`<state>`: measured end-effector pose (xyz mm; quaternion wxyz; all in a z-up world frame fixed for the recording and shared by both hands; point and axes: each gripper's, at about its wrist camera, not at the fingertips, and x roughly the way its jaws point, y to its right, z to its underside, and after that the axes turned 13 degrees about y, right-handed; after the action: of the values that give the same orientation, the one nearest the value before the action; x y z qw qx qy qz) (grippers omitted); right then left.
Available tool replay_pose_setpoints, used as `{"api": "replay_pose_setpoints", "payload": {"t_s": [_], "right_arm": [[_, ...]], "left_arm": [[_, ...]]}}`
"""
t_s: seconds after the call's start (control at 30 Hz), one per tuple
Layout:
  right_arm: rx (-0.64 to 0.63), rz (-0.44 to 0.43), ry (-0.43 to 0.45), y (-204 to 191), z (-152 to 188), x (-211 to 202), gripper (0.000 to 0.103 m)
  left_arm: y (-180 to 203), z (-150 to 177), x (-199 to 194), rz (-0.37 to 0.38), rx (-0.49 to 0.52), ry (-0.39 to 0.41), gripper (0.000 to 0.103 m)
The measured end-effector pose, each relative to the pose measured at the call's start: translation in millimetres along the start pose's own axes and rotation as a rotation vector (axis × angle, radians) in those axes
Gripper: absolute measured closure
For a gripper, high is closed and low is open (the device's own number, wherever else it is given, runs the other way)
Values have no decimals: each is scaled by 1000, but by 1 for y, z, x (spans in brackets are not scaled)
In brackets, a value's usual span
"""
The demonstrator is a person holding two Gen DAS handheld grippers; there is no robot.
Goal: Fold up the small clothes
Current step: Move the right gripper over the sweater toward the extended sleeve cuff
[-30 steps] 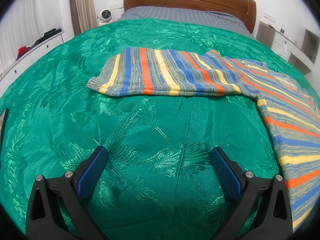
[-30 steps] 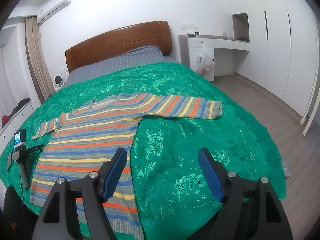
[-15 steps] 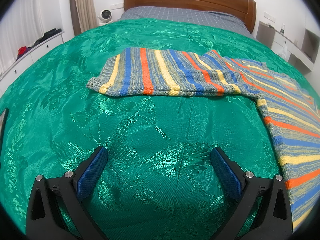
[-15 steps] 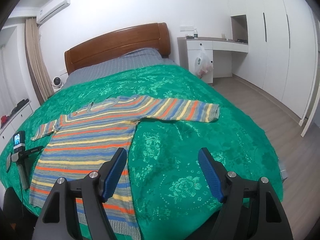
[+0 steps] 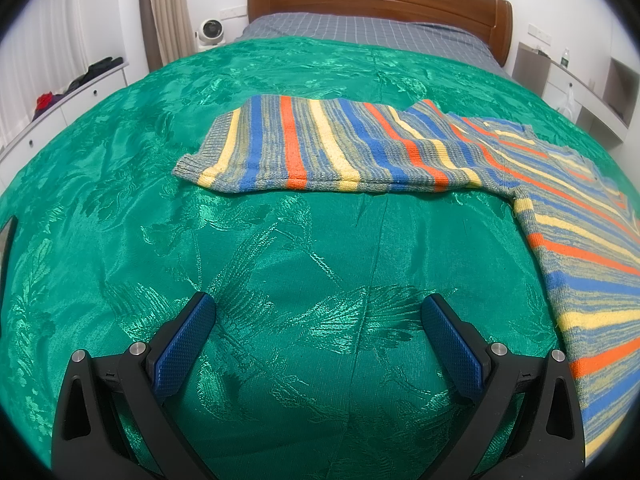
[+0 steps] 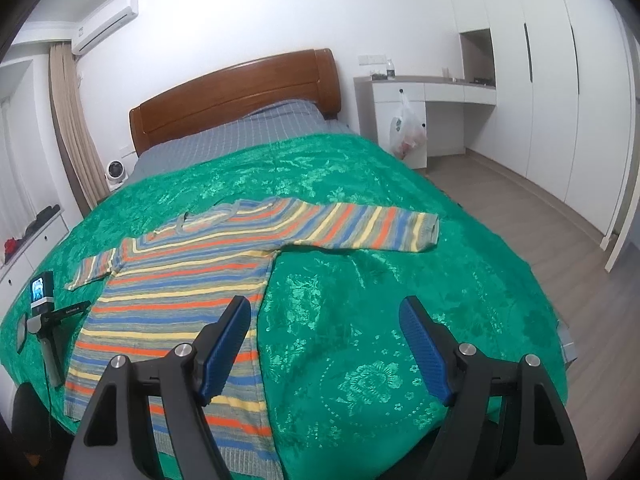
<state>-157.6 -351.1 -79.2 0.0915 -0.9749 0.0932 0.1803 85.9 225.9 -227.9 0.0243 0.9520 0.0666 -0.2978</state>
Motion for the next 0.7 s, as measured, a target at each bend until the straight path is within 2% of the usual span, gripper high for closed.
{"api": "replay_pose_setpoints", "payload": {"t_s": [0.3,0.5,0.7], "right_arm": [[-5,12,18,8,-6,-6,27],[60,-4,6,15,-9,8,27],[2,-16,22,2,-9,1,27]], "left_arm": [[0,0,0,0,0,0,0],[0,0,0,0,0,0,0],[0,0,0,0,0,0,0]]}}
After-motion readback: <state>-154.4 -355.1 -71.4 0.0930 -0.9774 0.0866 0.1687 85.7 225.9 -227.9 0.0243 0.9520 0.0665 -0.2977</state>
